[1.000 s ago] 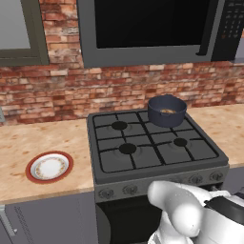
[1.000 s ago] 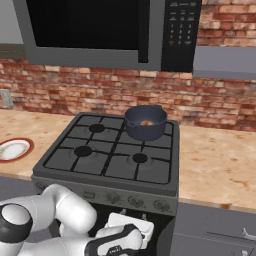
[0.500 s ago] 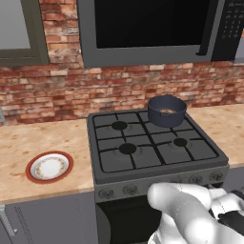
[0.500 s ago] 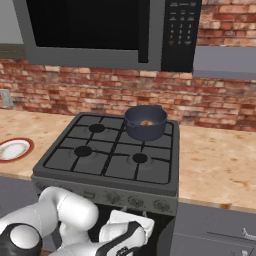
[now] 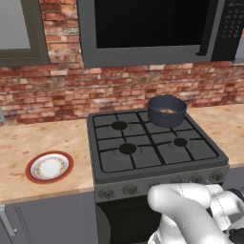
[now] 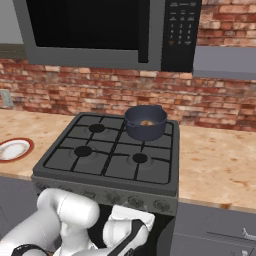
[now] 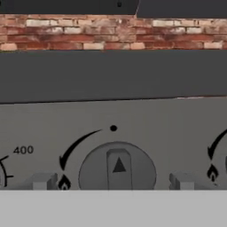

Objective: Retrieve the frozen meat and place it in the pot on a burner. Then turn the burner on.

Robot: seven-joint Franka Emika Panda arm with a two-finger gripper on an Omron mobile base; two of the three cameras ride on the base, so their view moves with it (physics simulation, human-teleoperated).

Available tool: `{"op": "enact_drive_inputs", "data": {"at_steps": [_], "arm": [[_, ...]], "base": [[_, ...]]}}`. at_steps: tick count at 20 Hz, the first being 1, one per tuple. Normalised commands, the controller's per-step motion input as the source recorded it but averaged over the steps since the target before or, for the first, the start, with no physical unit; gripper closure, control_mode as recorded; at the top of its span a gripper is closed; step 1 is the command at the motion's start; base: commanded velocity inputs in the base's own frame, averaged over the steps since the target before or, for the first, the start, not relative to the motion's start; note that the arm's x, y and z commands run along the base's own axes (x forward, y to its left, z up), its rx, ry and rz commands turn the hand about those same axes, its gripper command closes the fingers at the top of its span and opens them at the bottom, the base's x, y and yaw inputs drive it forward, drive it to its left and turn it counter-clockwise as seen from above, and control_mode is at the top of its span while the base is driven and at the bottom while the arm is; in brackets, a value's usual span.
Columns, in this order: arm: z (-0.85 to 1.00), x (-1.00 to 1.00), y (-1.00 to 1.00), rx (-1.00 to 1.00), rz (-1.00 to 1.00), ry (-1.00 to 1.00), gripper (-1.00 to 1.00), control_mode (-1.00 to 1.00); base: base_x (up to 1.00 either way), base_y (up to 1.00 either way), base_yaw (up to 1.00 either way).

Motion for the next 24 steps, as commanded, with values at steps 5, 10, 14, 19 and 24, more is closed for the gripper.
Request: {"op": "enact_drive_inputs", "data": {"at_steps": [5,10,14,19,24], "arm": [[-0.04,0.29,0.00,0.00,0.00,-0.02,-1.00,-1.00],[-0.01,0.18,0.00,0.00,0.00,-0.02,-1.00,-1.00],[0.00,0.14,0.00,0.00,0.00,0.00,1.00,-1.00],[0.00,0.01,0.00,0.00,0.00,0.00,1.00,-1.00],[0.00,0.00,0.00,0.00,0.00,0.00,1.00,-1.00]], "base": [[0.00,0.00,0.00],[0.00,0.00,0.00],[0.00,0.00,0.00],[0.00,0.00,0.00],[0.00,0.00,0.00]]}}
